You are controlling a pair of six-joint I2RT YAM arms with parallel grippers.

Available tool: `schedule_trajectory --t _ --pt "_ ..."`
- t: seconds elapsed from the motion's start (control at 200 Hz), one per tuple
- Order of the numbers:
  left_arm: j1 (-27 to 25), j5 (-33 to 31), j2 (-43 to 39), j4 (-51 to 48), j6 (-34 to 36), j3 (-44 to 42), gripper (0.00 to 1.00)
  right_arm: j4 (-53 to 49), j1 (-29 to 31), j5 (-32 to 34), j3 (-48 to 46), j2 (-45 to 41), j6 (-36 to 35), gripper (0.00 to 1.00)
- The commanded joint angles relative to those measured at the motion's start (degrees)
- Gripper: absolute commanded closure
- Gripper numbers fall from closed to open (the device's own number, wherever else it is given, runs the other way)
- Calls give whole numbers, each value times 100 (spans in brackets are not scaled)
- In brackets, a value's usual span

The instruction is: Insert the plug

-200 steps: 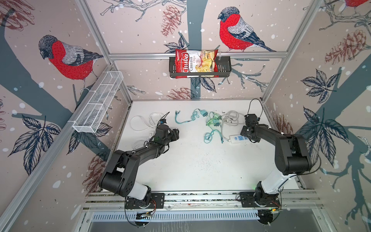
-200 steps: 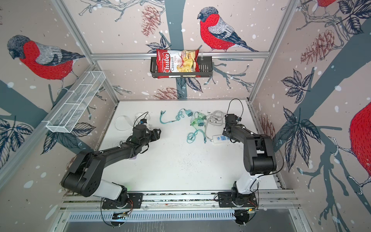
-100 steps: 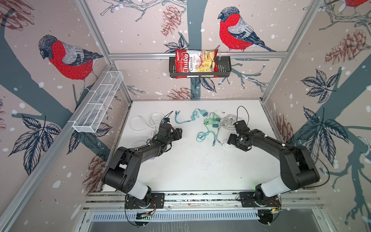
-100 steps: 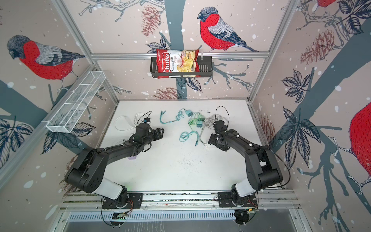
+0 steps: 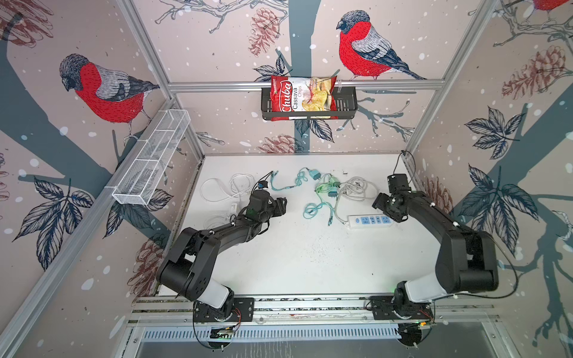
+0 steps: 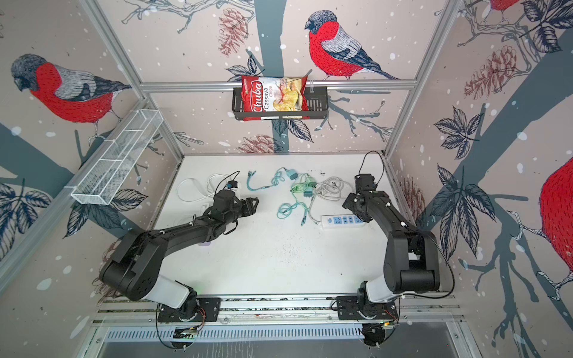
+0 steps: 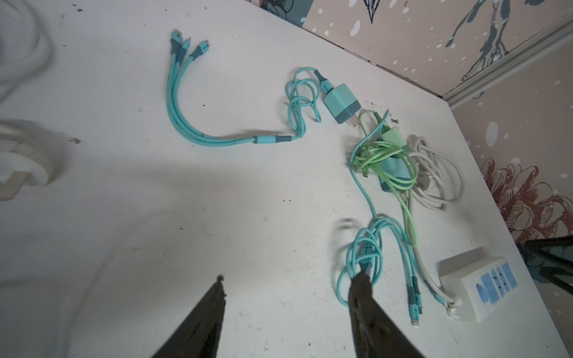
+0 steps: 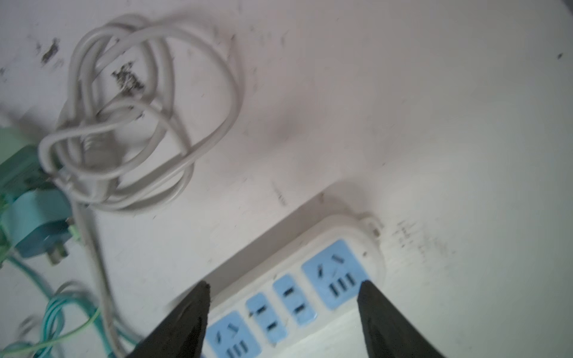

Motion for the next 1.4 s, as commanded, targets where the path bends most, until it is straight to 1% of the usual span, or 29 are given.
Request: schedule_trajectory --t 0.0,0.165,0.25,0.34,0.455,0.685,0.9,0.956,1.051,1.156,1.241,1.306,1.396 --pt "-160 -90 -21 -21 95 81 37 350 -184 -315 210 351 -361 28" --pt "-419 -174 -50 13 -29 -5 38 396 -118 -605 588 869 -539 26" --pt "-577 -210 2 178 -211 -73 39 339 107 -446 588 965 -633 25" --pt "-826 -354 83 283 -369 -88 39 332 190 -472 471 1016 -742 25" --pt "-1121 -415 267 239 -359 64 39 274 344 -448 247 973 -855 25" --pt "-1333 -505 329 247 -366 89 40 224 759 -485 -392 445 -701 25" --pt "-1629 -695 314 408 -483 -57 41 355 1330 -1042 -1180 -275 -337 24" --pt "-1706 -698 340 536 -533 -134 41 426 1506 -1228 -1323 -390 -243 24" --pt "-1804 -706 401 659 -643 -227 41 534 1878 -1347 -1438 -466 -44 24" --pt "-1851 -700 445 806 -725 -358 42 713 2190 -1559 -1422 -369 125 24" --pt "-1851 -627 430 798 -714 -417 43 996 2417 -1881 -1357 -217 267 23" --pt "-1852 -686 307 649 -713 -446 43 1236 2583 -2196 -1225 40 347 24" --pt "-1860 -850 29 543 -736 -601 43 1457 2833 -2415 -886 552 409 24"
